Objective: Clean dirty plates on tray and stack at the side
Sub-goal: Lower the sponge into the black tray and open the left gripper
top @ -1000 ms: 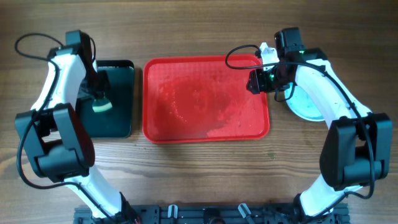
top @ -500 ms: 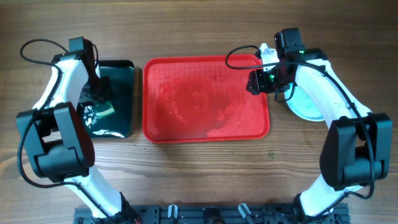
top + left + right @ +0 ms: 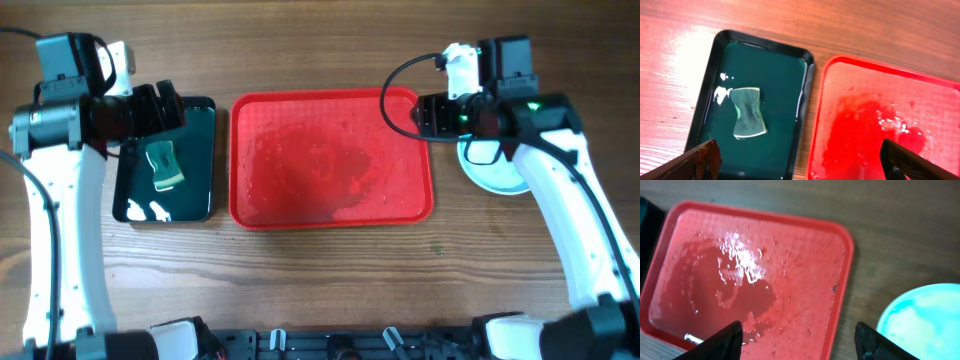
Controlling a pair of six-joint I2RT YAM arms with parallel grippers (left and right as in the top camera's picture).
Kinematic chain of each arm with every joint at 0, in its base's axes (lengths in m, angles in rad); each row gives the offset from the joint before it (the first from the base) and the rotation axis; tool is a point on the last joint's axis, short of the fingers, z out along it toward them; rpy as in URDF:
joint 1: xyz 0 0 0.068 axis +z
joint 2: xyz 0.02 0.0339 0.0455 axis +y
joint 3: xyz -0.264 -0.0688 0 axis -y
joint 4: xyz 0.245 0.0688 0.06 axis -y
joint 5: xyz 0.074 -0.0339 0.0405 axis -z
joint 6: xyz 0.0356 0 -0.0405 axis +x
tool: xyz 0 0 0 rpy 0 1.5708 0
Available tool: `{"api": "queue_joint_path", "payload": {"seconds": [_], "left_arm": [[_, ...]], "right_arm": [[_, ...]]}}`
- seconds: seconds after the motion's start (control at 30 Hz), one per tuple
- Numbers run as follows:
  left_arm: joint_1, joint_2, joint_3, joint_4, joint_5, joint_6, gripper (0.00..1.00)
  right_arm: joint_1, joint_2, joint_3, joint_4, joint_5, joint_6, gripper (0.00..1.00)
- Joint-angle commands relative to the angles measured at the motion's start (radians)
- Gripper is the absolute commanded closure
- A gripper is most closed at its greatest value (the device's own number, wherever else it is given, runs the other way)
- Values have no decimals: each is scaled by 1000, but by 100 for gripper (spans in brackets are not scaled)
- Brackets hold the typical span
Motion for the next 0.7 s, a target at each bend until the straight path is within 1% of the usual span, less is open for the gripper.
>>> {"api": "queue_joint_path", "payload": {"seconds": [0.0, 0.13, 0.17, 0.2, 0.27, 0.3, 0.33, 0.57, 0.63, 0.67], "left_arm": [[-21, -92, 10, -16, 31, 5, 0], [-26, -143, 10, -29, 31, 5, 0], [-26, -148, 10, -33, 31, 5, 0], [-26, -150, 10, -36, 30, 5, 0], [-26, -150, 10, -45, 30, 5, 0], [-26, -150, 10, -48, 30, 5, 0], [-26, -150, 10, -50, 30, 5, 0], [-26, -150, 10, -50, 30, 5, 0], [-26, -150, 10, -50, 30, 5, 0], [-26, -150, 10, -50, 30, 5, 0]], "right_arm": [[7, -91, 15, 4, 47, -20, 25], [7, -158, 15, 5, 47, -21, 24], [7, -163, 15, 6, 47, -20, 22], [7, -165, 15, 6, 47, -20, 19], [7, -164, 15, 6, 47, -19, 8], [7, -164, 15, 6, 47, -19, 6], [7, -164, 15, 6, 47, -19, 0], [7, -164, 15, 8, 37, -15, 0], [7, -164, 15, 7, -58, -3, 0], [7, -164, 15, 7, -97, 24, 0]]}}
